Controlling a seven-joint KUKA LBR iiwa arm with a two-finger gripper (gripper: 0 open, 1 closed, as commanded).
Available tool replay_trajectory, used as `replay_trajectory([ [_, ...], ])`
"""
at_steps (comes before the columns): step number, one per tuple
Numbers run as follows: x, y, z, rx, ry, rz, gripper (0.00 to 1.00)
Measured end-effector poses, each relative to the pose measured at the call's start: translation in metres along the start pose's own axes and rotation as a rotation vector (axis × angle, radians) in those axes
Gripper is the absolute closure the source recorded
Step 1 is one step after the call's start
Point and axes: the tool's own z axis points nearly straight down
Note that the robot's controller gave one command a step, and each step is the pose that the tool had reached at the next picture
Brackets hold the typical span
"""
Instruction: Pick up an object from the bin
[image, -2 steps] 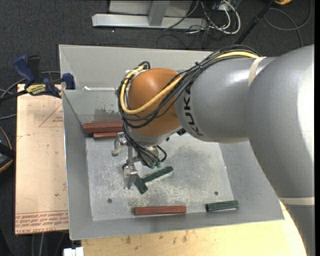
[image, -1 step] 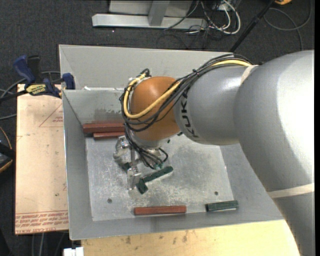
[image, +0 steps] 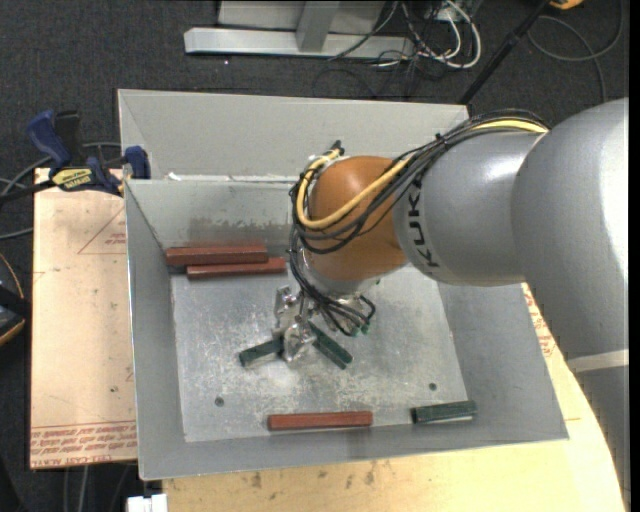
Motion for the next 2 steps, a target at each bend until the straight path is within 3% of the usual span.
replay_trajectory([
  [1, 0.0, 0.0, 0.0, 0.0, 0.0, 0.0, 1.0],
  [2, 0.013, 0.001, -0.167, 0.0, 0.006, 0.088, 1.0],
])
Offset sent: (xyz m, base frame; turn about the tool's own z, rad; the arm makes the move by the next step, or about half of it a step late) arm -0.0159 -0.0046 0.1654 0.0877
